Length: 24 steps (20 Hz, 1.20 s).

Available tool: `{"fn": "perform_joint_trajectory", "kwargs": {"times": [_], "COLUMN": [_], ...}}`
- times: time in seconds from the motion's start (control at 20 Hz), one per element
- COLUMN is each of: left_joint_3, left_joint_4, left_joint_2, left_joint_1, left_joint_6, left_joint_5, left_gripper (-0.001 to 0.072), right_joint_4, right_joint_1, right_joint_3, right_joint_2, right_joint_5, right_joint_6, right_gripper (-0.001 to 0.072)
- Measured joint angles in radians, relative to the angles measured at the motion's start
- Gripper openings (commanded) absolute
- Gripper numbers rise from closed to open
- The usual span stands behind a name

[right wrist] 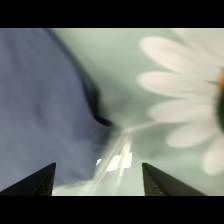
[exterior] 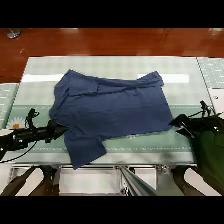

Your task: Fold the shirts.

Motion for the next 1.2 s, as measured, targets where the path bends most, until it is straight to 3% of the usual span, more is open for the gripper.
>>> {"fn": "perform_joint_trajectory", "kwargs": {"times": [0.05,0.1,0.2,0.45,0.8,1.0,1.2], "left_joint_3": [0.000,0.000,0.001,0.148,0.892,1.287,1.494], "left_joint_4": [-0.006,-0.007,-0.011,-0.055,-0.200,-0.072,0.147], "left_joint_2": [0.000,0.000,0.000,0.002,0.029,0.062,0.177], "left_joint_1": [0.000,0.000,0.000,-0.001,-0.001,0.000,0.000], "left_joint_6": [0.007,0.015,0.026,0.037,0.035,-0.038,-0.125], "left_joint_5": [0.000,0.003,0.015,-0.011,-0.047,-0.026,-0.015], "left_gripper": [0.0025,0.0025,0.0025,0.0024,0.0024,0.0024,0.0024], "right_joint_4": [0.037,0.069,0.100,0.205,0.139,0.042,-0.021], "right_joint_1": [0.018,0.037,0.079,0.161,0.180,0.182,0.182], "right_joint_3": [0.012,0.026,0.062,0.296,1.034,1.247,1.305], "right_joint_2": [-0.025,-0.053,-0.109,-0.180,-0.141,0.028,0.243], "right_joint_5": [-0.019,-0.033,-0.072,-0.031,0.145,0.182,0.234], "right_joint_6": [-0.008,-0.017,-0.034,-0.090,-0.025,0.014,0.038], "right_gripper": [0.0613,0.0517,0.0033,0.0029,0.0029,0.0029,0.0029]}}
